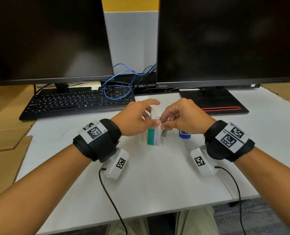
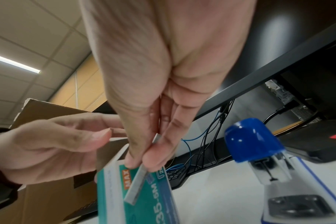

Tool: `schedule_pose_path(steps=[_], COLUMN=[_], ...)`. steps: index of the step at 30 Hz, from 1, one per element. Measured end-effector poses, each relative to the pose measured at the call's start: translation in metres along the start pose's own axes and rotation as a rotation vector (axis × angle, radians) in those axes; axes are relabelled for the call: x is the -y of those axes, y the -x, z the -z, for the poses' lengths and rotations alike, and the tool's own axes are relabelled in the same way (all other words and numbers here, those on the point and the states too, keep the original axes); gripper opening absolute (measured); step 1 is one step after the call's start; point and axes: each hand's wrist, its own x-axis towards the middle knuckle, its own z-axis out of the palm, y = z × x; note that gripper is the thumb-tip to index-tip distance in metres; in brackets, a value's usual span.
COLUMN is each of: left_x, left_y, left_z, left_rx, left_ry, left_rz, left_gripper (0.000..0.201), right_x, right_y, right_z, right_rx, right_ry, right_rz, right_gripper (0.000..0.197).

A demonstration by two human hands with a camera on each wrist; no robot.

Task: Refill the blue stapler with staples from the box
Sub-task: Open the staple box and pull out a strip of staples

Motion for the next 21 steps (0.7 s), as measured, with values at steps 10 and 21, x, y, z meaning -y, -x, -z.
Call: schedule_pose_path(steps=[10, 21], left_x=[0.002, -0.004], left_y=[-0.001, 0.000], left_z=[-0.004, 0.003], left_rx=[-0.060, 0.036], left_ry=[-0.182, -0.226], left_rz=[-0.094, -0.039], left_gripper=[0.057, 0.040], right_x=[-0.002, -0.011], right_y=[-0.001, 0.001], right_z=[-0.005, 0.016], right_rx=[-0.039, -0.068], right_ry=[-0.064, -0.004], right_rz=[-0.015, -0.047], right_gripper=[0.027, 0.027])
